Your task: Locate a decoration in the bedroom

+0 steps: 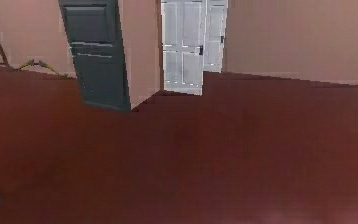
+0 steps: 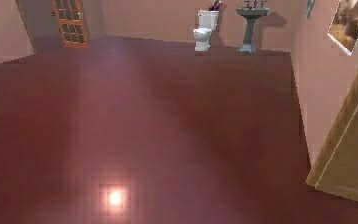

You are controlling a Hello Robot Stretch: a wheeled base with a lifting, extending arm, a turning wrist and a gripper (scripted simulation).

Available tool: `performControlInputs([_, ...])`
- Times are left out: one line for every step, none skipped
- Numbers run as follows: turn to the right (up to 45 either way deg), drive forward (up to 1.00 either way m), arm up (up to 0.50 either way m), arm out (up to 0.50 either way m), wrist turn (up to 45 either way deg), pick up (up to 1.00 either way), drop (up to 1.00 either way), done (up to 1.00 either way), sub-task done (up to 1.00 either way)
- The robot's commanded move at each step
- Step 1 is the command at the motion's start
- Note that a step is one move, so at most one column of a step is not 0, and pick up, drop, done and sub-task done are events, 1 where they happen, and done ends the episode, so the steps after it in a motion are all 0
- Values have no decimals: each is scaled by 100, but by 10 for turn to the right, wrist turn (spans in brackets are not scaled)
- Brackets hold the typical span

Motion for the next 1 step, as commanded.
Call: performControlInputs([-300,0,0,0,0,0,0,0,0])
